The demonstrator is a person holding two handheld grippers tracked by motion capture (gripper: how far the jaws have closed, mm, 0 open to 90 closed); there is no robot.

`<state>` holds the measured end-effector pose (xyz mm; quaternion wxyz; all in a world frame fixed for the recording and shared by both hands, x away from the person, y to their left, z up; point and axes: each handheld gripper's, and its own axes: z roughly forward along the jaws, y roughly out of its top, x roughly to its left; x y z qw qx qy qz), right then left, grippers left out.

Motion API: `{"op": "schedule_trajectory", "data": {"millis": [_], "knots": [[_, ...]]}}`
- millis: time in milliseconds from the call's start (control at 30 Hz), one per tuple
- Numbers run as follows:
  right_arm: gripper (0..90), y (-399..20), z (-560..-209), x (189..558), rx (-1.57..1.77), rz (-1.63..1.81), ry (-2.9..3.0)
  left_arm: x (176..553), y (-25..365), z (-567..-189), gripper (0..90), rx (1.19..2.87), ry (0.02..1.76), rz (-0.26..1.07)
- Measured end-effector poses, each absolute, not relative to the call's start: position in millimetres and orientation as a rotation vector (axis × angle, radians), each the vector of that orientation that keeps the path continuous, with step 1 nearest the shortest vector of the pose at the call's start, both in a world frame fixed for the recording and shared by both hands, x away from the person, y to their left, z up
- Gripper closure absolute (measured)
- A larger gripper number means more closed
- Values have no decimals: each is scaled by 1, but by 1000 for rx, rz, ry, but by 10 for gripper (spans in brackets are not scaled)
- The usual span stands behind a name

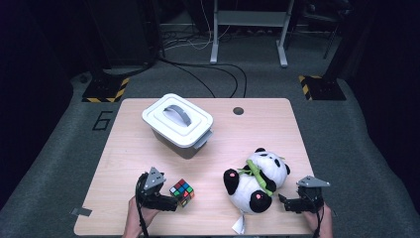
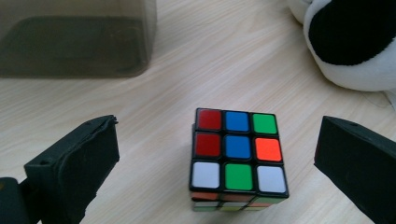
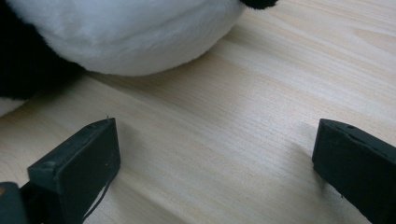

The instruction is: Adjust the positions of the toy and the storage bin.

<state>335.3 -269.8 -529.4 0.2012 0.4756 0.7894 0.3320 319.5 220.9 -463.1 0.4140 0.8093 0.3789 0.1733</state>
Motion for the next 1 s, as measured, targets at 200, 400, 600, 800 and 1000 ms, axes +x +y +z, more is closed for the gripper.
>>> {"op": "schedule_trajectory", "data": {"millis": [200, 400, 600, 800, 1000], "knots": [[2, -270, -529, 335, 1329, 928, 2205, 322, 210, -473, 0, 2065, 941, 409], [2, -270, -529, 335, 1329, 927, 2205, 327, 202, -486, 0, 2101, 955, 399], [2, -270, -529, 335, 1329, 928, 2204, 329, 200, -496, 0, 2099, 997, 423], [2, -270, -529, 335, 1330, 927, 2205, 327, 199, -500, 188, 2102, 977, 466], [2, -270, -529, 335, 1330, 927, 2204, 326, 197, -506, 326, 2119, 950, 442]]}}
